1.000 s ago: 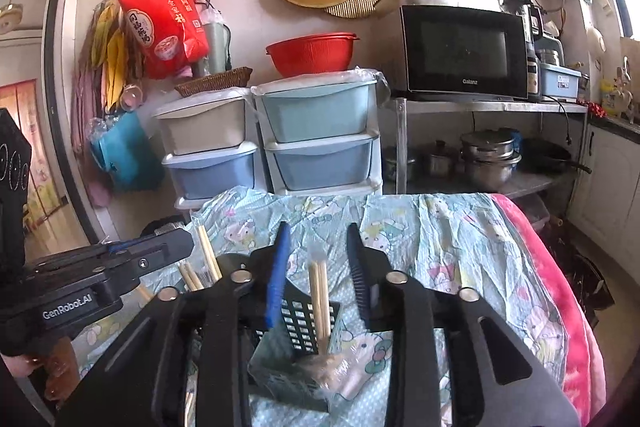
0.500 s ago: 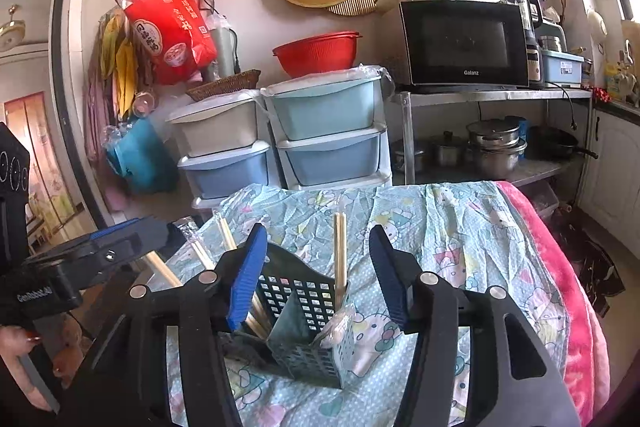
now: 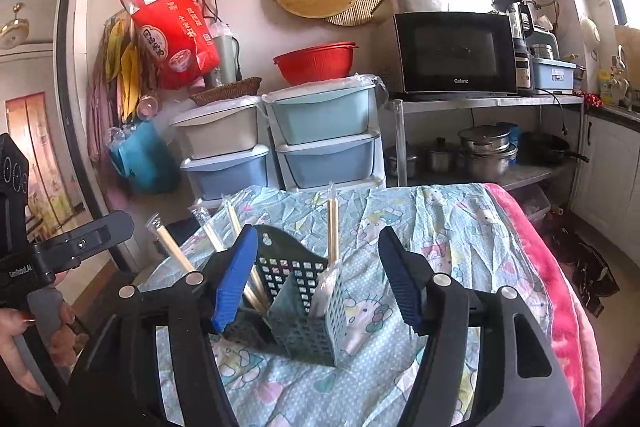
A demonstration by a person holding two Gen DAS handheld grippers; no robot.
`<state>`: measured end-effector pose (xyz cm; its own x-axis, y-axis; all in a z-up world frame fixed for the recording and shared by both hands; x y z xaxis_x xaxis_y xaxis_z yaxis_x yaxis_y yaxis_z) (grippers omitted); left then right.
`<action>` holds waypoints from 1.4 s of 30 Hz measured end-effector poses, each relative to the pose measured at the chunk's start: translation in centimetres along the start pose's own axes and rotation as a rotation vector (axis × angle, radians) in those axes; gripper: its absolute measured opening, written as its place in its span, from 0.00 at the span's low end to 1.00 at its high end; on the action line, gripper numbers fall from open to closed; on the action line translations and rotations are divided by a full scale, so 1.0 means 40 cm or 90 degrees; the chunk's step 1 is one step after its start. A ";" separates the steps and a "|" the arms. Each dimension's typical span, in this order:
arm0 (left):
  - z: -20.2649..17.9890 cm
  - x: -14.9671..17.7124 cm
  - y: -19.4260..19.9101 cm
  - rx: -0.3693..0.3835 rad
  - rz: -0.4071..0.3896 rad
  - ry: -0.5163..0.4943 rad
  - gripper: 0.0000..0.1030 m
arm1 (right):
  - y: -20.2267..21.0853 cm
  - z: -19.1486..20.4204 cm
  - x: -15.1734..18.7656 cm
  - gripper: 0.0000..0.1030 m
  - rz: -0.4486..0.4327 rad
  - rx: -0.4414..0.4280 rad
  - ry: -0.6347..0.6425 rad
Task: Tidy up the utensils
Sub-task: 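Move both open grippers back over the chopstick pile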
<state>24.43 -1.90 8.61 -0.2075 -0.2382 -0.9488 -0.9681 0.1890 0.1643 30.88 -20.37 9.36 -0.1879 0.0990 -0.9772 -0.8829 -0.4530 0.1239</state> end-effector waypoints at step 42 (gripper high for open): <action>0.147 0.266 0.057 -0.079 0.134 0.044 0.90 | 0.089 0.083 0.260 0.59 0.149 -0.031 0.055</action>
<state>20.83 1.61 -2.68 -0.4108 -0.2722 -0.8702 -0.9117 0.1239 0.3917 24.35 -18.00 0.23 -0.3459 -0.0882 -0.9341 -0.7972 -0.4974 0.3422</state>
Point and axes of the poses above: each gripper's, at about its wrist camera, not at the fingertips, and y roughly against the way its jaws point, z to its left, x to its underside, the point moved 9 cm from there along -y, roughly the way its jaws point, and after that the axes turned 14 degrees about -z, right-handed, at the moved point
